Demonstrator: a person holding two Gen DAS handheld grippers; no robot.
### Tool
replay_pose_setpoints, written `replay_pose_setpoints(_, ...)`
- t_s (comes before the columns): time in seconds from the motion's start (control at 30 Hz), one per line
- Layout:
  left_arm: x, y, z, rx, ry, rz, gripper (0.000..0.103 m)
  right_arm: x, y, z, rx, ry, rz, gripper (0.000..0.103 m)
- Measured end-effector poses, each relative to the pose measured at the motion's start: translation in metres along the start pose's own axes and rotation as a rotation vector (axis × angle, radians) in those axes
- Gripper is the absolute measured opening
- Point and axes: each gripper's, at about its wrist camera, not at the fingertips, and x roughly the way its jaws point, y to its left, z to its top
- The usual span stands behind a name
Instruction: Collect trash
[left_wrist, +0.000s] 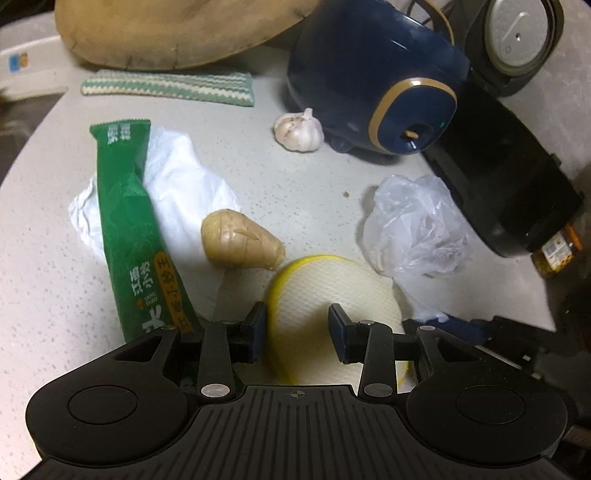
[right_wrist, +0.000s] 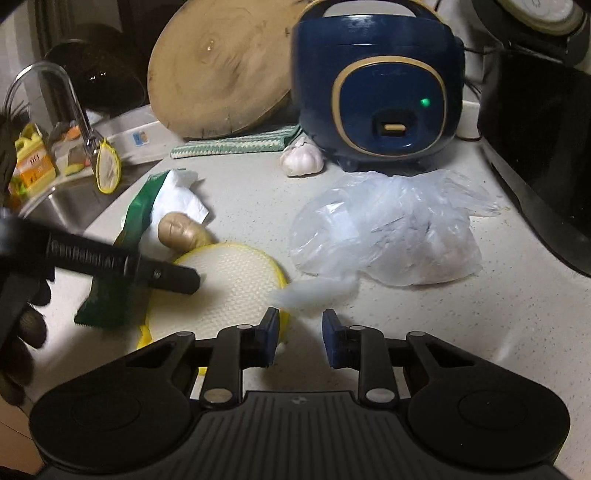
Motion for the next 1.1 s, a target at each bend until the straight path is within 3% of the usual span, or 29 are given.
replay_pose_setpoints(0.27, -0.024, 0.0, 0.0, -0.054, -0.026, -0.09, 0.041, -0.003, 0.004, -0.003, 0.027, 0.006, -0.008, 0.024)
replay_pose_setpoints(0.43, -0.025, -0.005, -0.003, -0.032, -0.003, -0.089, 0.041, -0.003, 0.009, -0.006, 0.034, 0.0, -0.014, 0.02)
replay_pose_setpoints(0.6, -0.035, -0.005, -0.006, -0.018, -0.023, -0.079, 0.024, -0.003, 0.012, -0.005, 0.034, 0.008, 0.0, 0.012)
replay_pose_setpoints(0.9, -0.063, 0.012, -0.008, -0.035, -0.083, -0.05, 0.024, -0.001, 0.046, -0.005, -0.029, 0.036, 0.067, 0.011)
replay_pose_setpoints(1.1, -0.058, 0.041, -0.017, -0.122, -0.047, -0.026, 0.023, 0.002, 0.063, -0.005, -0.069, 0.035, 0.071, 0.011)
